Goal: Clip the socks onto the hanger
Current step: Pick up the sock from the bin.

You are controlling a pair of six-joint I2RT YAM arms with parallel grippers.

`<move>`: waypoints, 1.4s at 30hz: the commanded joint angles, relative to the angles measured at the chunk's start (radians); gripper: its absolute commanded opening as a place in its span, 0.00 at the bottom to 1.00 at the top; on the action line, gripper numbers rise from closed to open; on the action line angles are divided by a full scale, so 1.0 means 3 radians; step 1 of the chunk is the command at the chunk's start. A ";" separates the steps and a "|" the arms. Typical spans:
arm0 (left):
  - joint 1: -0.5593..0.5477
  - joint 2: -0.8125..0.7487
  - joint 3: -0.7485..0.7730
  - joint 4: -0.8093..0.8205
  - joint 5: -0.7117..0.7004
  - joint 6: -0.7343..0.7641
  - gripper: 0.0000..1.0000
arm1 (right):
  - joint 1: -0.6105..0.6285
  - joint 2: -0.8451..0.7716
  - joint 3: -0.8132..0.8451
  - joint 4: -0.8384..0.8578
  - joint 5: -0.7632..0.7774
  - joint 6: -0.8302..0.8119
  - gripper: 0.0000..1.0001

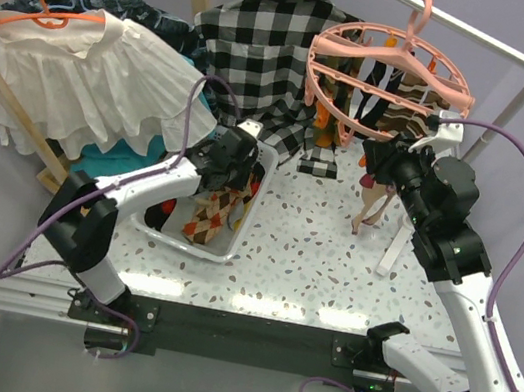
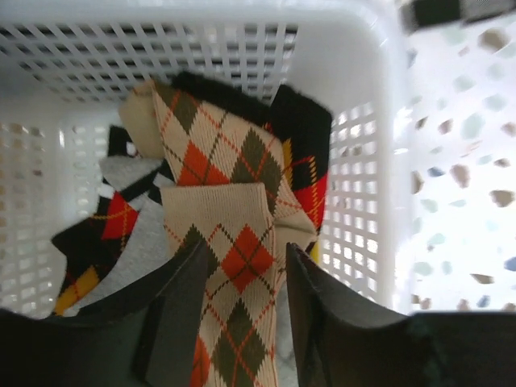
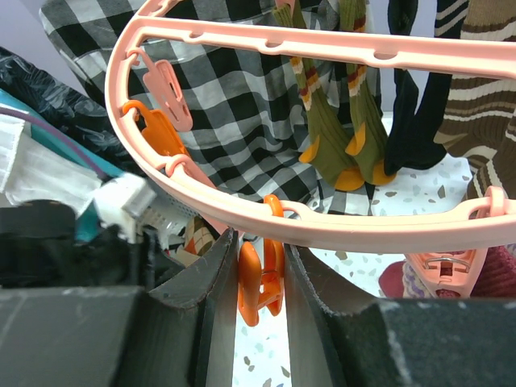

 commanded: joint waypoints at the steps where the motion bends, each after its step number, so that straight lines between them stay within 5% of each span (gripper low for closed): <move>1: 0.0047 0.0241 0.0077 0.0016 -0.0094 -0.0074 0.47 | -0.0003 -0.0022 -0.0004 0.0113 0.0020 -0.0061 0.02; 10: 0.0149 0.0758 0.0026 0.0318 -0.0135 -0.0202 0.43 | -0.0003 -0.0038 -0.0009 0.0107 0.0020 -0.0097 0.02; 20: 0.0154 0.0468 -0.0286 0.0578 -0.0181 -0.0157 0.00 | -0.0008 -0.0053 -0.0034 0.0123 0.0010 -0.0118 0.02; 32: 0.0042 -0.0631 -0.0173 0.0522 -0.0523 0.0160 0.00 | -0.0003 -0.0073 0.0001 0.0118 0.0000 -0.0112 0.02; 42: 0.0032 -0.0812 -0.0188 0.0343 -0.0396 0.0156 0.00 | -0.0008 -0.0073 0.0007 0.0123 -0.0031 -0.0087 0.02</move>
